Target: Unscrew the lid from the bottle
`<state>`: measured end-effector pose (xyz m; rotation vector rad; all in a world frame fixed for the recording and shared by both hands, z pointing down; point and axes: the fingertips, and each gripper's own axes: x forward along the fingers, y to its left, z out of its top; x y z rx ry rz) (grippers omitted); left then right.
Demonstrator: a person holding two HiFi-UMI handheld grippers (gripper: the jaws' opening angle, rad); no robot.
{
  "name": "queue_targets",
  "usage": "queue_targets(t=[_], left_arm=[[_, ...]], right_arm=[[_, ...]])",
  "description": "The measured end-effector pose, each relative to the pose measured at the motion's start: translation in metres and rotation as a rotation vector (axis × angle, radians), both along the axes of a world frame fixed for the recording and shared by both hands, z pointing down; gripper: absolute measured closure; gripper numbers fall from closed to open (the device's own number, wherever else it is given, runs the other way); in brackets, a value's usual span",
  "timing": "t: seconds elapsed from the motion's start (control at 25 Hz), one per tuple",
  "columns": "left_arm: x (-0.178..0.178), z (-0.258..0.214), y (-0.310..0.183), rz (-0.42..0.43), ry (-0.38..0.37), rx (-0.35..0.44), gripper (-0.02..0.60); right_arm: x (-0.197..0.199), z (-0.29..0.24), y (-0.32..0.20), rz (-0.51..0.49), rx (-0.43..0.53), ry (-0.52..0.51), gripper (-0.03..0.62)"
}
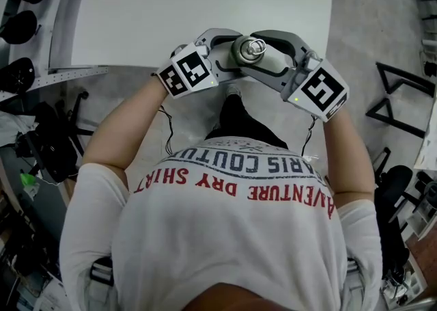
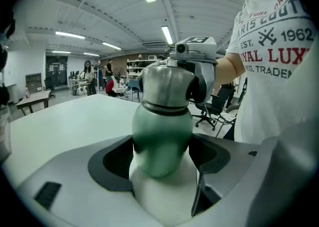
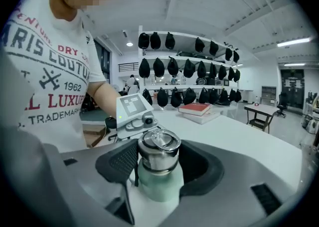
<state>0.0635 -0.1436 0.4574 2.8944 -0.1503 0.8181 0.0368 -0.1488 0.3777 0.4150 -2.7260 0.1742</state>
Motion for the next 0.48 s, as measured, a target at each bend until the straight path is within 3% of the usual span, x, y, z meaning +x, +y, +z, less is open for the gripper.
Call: queue_targets(t=[0.48], left_arm=[[0.0012,0.0002,-0.0007,0.255,-0.048,-0.014,0.216]], right_arm=[[0.0003,-0.0016,0.0018,-0.296,0.043,0.042,0.339]])
